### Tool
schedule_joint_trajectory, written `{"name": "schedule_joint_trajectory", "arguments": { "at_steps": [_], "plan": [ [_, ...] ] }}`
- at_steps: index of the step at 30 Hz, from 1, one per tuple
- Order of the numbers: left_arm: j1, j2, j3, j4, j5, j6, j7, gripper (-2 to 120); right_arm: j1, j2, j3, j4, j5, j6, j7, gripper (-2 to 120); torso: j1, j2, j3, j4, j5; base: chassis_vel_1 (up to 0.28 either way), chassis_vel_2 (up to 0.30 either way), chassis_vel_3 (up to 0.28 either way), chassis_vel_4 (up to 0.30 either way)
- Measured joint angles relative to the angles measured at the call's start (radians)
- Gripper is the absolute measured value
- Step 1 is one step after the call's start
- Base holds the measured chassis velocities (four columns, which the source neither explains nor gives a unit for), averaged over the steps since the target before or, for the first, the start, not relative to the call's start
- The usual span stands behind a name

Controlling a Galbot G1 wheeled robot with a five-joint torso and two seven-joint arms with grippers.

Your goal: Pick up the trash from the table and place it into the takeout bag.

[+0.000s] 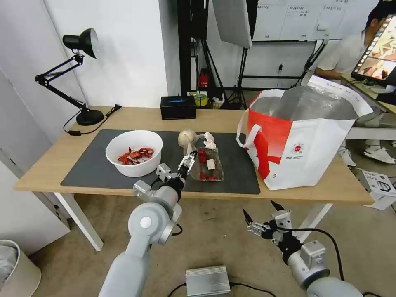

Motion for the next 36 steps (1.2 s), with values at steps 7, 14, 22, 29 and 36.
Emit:
{"name": "schedule_joint_trajectory", "arguments": {
  "at_steps": [7,14,22,29,36],
  "plan": [
    [-0.001,-0.006,0.011,0.003,0.000,0.000,0.003,100,-0.001,0.000,0.003,0.000,0.000,-0.001,0.000,100,0.000,0.000,0.000,0.0000,0.0000,0.000,0.000,0.000,0.000],
    [-0.007,-0.009,0.018,0.008,0.001,0.000,0.015,100,-0.009,0.003,0.005,0.003,-0.005,-0.001,0.000,100,0.000,0.000,0.000,0.0000,0.0000,0.000,0.000,0.000,0.000],
    [-0.006,-0.015,0.039,-0.002,0.002,0.000,0.026,100,-0.017,0.005,0.009,0.010,-0.009,0.001,0.000,100,0.000,0.000,0.000,0.0000,0.0000,0.000,0.000,0.000,0.000],
    [0.001,-0.029,0.071,-0.005,0.007,0.000,0.045,100,-0.029,0.007,0.016,0.018,-0.010,0.006,0.001,100,0.000,0.000,0.000,0.0000,0.0001,0.000,0.000,0.000,0.000],
    [0.002,-0.036,0.094,-0.004,0.024,0.002,0.055,100,-0.039,0.014,0.024,0.024,-0.013,0.011,0.001,100,0.000,0.000,0.000,0.0000,0.0001,0.000,0.000,0.000,0.000]
  ]
}}
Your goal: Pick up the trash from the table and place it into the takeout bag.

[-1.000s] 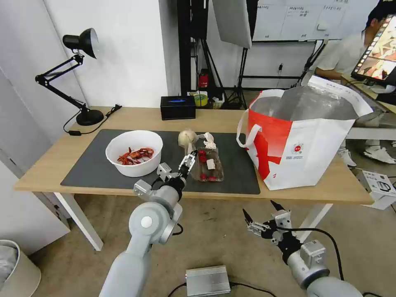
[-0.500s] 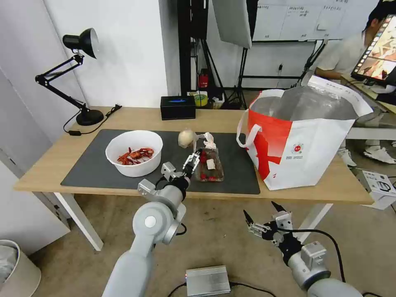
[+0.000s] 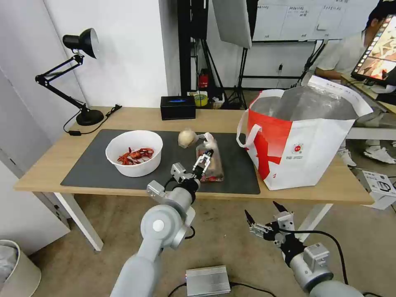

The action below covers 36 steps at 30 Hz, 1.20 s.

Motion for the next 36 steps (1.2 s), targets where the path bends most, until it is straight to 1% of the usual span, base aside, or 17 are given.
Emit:
{"name": "schedule_joint_trajectory", "arguments": {
  "at_steps": [9,13,14,15,18,19,20,21,22,23,25,26,28,29,32,33,36],
  "plan": [
    [-0.024,0.031,0.002,-0.001,0.018,0.007,0.003,100,-0.009,0.012,0.003,0.005,-0.011,0.002,0.000,100,0.000,0.000,0.000,0.0000,0.0000,0.000,0.000,0.000,0.000],
    [-0.052,0.077,0.014,0.014,0.083,0.035,0.028,97,-0.010,0.014,0.003,0.006,-0.012,0.002,0.000,100,0.000,0.000,0.000,0.0000,-0.0001,0.000,0.000,0.000,0.000],
    [-0.066,0.107,0.027,0.028,0.150,0.049,0.060,92,-0.010,0.014,0.003,0.006,-0.012,0.002,0.000,100,0.000,0.000,0.000,0.0000,-0.0002,0.000,0.000,0.000,0.000],
    [-0.066,0.107,0.027,0.028,0.150,0.049,0.060,92,-0.010,0.014,0.003,0.006,-0.012,0.002,0.000,100,0.000,0.000,0.000,0.0000,-0.0002,0.000,0.000,0.000,0.000],
    [-0.108,0.212,0.078,0.064,0.373,0.077,0.173,78,-0.010,0.016,0.003,0.006,-0.013,0.002,0.001,100,0.000,0.000,0.000,0.0001,-0.0003,0.000,0.000,0.000,0.000],
    [-0.108,0.212,0.078,0.064,0.373,0.077,0.173,78,-0.010,0.016,0.003,0.006,-0.013,0.002,0.001,100,0.000,0.000,0.000,0.0001,-0.0003,0.000,0.000,0.000,0.000],
    [-0.129,0.259,0.100,0.083,0.487,0.079,0.233,71,-0.011,0.017,0.002,0.006,-0.013,0.002,0.001,100,0.000,0.000,0.000,0.0001,-0.0002,0.000,0.000,0.000,0.000],
    [-0.135,0.271,0.106,0.089,0.515,0.079,0.249,70,-0.011,0.017,0.002,0.006,-0.013,0.002,0.001,100,0.000,0.000,0.000,0.0001,-0.0003,0.000,0.000,0.000,0.000],
    [-0.157,0.309,0.125,0.105,0.587,0.079,0.297,63,-0.011,0.018,0.001,0.005,-0.013,0.002,0.001,100,0.000,0.000,0.000,0.0001,-0.0002,0.000,0.000,0.000,0.000],
    [-0.157,0.309,0.125,0.105,0.587,0.079,0.297,63,-0.011,0.018,0.001,0.005,-0.013,0.002,0.001,100,0.000,0.000,0.000,0.0001,-0.0002,0.000,0.000,0.000,0.000],
    [-0.202,0.362,0.162,0.130,0.641,0.080,0.351,52,-0.008,0.020,-0.003,0.001,-0.013,0.002,0.001,100,0.000,0.000,0.000,0.0002,-0.0003,0.000,0.000,0.000,0.000],
    [-0.202,0.362,0.162,0.130,0.641,0.080,0.351,52,-0.008,0.020,-0.003,0.001,-0.013,0.002,0.001,100,0.000,0.000,0.000,0.0002,-0.0003,0.000,0.000,0.000,0.000],
    [-0.251,0.393,0.194,0.155,0.670,0.080,0.388,40,-0.007,0.022,-0.006,-0.002,-0.013,0.002,0.001,100,0.000,0.000,0.000,0.0002,-0.0002,0.000,0.000,0.000,0.000],
    [-0.251,0.393,0.194,0.155,0.670,0.080,0.388,40,-0.007,0.022,-0.006,-0.002,-0.013,0.002,0.001,100,0.000,0.000,0.000,0.0002,-0.0002,0.000,0.000,0.000,0.000],
    [-0.346,0.417,0.262,0.206,0.679,0.080,0.427,26,-0.009,0.025,-0.005,-0.003,-0.013,0.002,0.002,100,0.000,0.000,0.000,0.0002,-0.0002,0.000,0.000,0.000,0.000],
    [-0.346,0.417,0.262,0.206,0.679,0.080,0.427,26,-0.009,0.025,-0.005,-0.003,-0.013,0.002,0.002,100,0.000,0.000,0.000,0.0002,-0.0002,0.000,0.000,0.000,0.000],
    [-0.421,0.415,0.349,0.263,0.677,0.081,0.445,11,-0.021,0.039,0.010,0.006,-0.009,0.002,0.003,100,0.000,0.000,0.000,-0.0003,-0.0001,0.000,0.000,0.000,0.000]
  ]
}}
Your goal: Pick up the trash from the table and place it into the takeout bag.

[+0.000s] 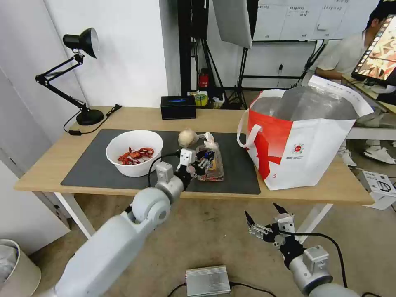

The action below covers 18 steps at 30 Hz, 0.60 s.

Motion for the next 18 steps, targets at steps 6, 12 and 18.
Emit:
{"name": "schedule_joint_trajectory", "arguments": {
  "at_steps": [6,12,18],
  "plan": [
    [-0.019,-0.014,0.047,0.033,0.006,0.004,0.004,0,0.020,-0.004,0.006,0.009,0.052,-0.002,0.001,100,0.000,0.000,0.000,0.0003,0.0001,0.000,0.000,0.000,0.000],
    [-0.017,-0.009,0.054,0.044,0.010,0.007,0.003,0,0.049,-0.038,0.017,0.014,0.167,-0.023,0.014,100,0.000,0.000,0.000,0.0003,0.0001,0.000,0.000,0.000,0.000],
    [-0.016,-0.001,0.060,0.043,0.019,0.008,-0.009,0,0.083,-0.062,0.018,0.026,0.353,-0.046,0.039,100,0.000,0.000,0.000,0.0003,0.0000,0.000,0.000,0.000,0.000]
  ]
}}
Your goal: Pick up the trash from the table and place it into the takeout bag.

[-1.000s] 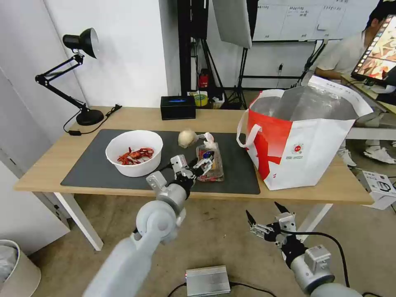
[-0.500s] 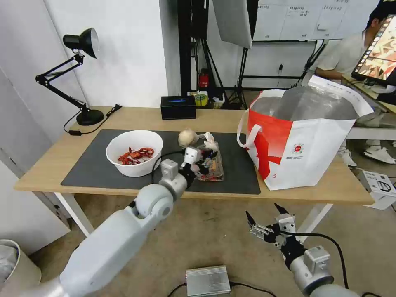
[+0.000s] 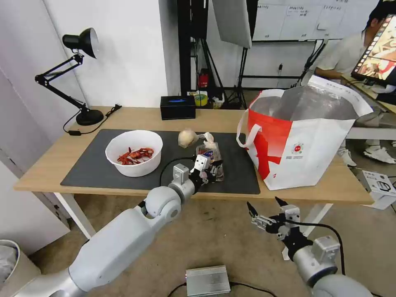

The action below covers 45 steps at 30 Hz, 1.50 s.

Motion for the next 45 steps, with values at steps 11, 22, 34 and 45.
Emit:
{"name": "schedule_joint_trajectory", "arguments": {
  "at_steps": [11,22,34,45],
  "plan": [
    [0.012,0.009,0.005,-0.001,0.026,0.005,-0.028,0,0.091,-0.045,0.001,0.003,0.451,-0.010,0.084,100,0.000,0.000,0.000,0.0000,0.0000,0.000,0.000,0.000,0.000],
    [0.026,0.021,0.005,-0.016,0.027,0.005,-0.029,0,0.223,-0.085,-0.009,-0.054,0.707,0.030,0.135,100,0.000,0.000,0.000,-0.0001,0.0000,0.000,0.000,0.000,0.000],
    [0.026,0.013,0.015,-0.019,0.026,0.006,-0.032,0,0.390,-0.106,-0.064,-0.140,0.893,0.016,0.201,100,0.000,0.000,0.000,0.0000,0.0000,0.000,0.000,0.000,0.000],
    [0.029,0.012,0.016,-0.021,0.024,0.006,-0.037,0,0.556,-0.114,-0.159,-0.256,0.948,-0.020,0.265,100,0.000,0.000,0.000,-0.0001,0.0000,0.000,0.000,0.000,0.000]
  ]
}}
